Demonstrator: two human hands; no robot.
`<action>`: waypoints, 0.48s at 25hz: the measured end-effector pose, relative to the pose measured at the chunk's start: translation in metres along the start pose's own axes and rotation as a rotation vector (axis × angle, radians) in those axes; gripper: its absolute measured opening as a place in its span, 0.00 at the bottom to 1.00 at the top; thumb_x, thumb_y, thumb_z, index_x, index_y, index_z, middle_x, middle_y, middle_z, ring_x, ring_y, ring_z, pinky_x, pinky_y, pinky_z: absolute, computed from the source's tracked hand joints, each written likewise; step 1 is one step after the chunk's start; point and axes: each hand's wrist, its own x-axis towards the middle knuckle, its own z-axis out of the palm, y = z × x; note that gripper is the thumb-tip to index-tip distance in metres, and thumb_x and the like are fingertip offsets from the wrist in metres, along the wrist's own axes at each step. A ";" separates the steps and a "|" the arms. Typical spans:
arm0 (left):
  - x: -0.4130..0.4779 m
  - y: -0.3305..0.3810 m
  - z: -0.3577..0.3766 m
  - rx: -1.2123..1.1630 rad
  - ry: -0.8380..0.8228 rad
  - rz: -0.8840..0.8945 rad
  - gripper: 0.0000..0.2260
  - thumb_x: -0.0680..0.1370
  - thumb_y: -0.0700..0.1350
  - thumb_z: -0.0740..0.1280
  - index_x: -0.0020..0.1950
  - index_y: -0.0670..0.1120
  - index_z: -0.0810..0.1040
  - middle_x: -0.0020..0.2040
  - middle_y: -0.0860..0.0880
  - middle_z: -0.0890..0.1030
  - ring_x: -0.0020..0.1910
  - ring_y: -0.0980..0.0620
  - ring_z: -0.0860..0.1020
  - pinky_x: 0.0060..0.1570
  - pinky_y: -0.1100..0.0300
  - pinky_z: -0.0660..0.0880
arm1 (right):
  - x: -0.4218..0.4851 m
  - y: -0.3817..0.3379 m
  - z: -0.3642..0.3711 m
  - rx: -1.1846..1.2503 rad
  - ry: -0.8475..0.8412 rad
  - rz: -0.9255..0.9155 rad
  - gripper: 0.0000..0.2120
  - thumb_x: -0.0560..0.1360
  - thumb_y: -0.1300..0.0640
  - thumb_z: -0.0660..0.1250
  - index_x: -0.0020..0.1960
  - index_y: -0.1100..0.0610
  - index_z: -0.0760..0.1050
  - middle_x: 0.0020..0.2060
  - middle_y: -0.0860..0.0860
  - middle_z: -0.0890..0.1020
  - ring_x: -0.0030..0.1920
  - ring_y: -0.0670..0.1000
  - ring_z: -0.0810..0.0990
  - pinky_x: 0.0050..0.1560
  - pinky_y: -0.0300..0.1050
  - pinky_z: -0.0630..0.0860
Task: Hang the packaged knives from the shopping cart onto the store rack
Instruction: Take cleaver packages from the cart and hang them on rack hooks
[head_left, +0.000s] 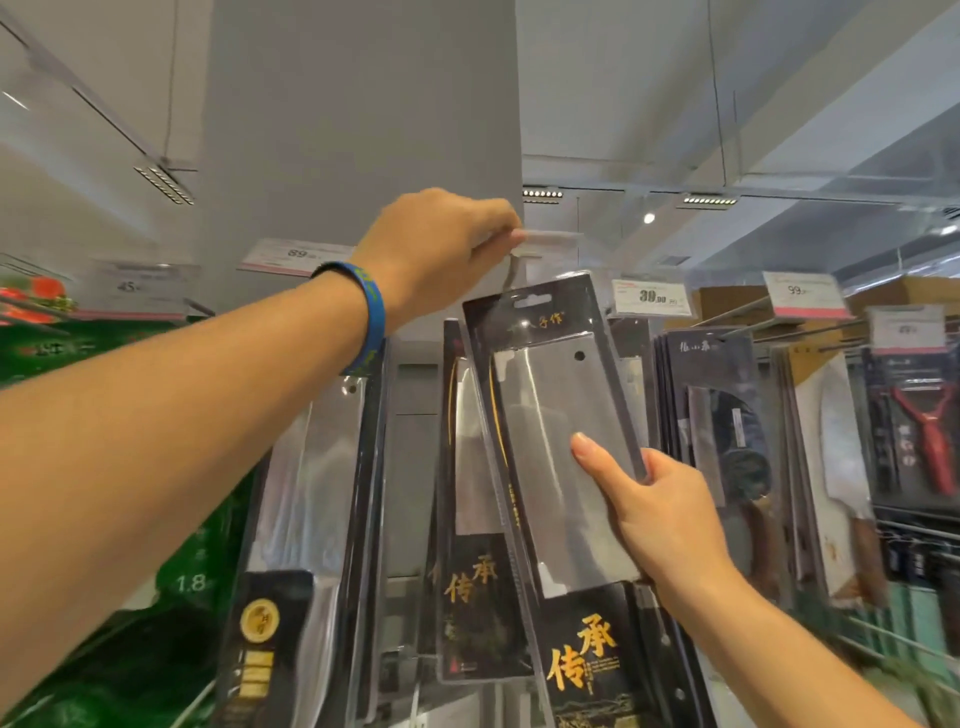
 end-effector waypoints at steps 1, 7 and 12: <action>0.002 -0.002 0.000 -0.040 -0.015 -0.044 0.13 0.83 0.53 0.60 0.58 0.48 0.80 0.48 0.45 0.84 0.46 0.39 0.79 0.44 0.50 0.76 | 0.001 -0.002 0.006 0.007 -0.005 -0.007 0.21 0.66 0.34 0.75 0.31 0.50 0.75 0.24 0.40 0.80 0.26 0.38 0.79 0.24 0.28 0.69; 0.009 -0.008 0.006 -0.155 -0.034 -0.167 0.09 0.80 0.51 0.67 0.52 0.48 0.83 0.43 0.46 0.83 0.40 0.46 0.72 0.41 0.56 0.71 | 0.002 0.008 0.038 -0.003 -0.096 0.053 0.24 0.65 0.29 0.74 0.42 0.50 0.82 0.35 0.42 0.86 0.37 0.43 0.86 0.35 0.44 0.83; 0.008 -0.009 0.005 -0.226 -0.047 -0.218 0.08 0.78 0.53 0.70 0.50 0.51 0.84 0.38 0.52 0.78 0.39 0.50 0.74 0.39 0.59 0.67 | 0.000 0.011 0.029 0.069 -0.046 0.032 0.23 0.65 0.30 0.74 0.40 0.50 0.82 0.33 0.42 0.86 0.33 0.40 0.84 0.27 0.32 0.76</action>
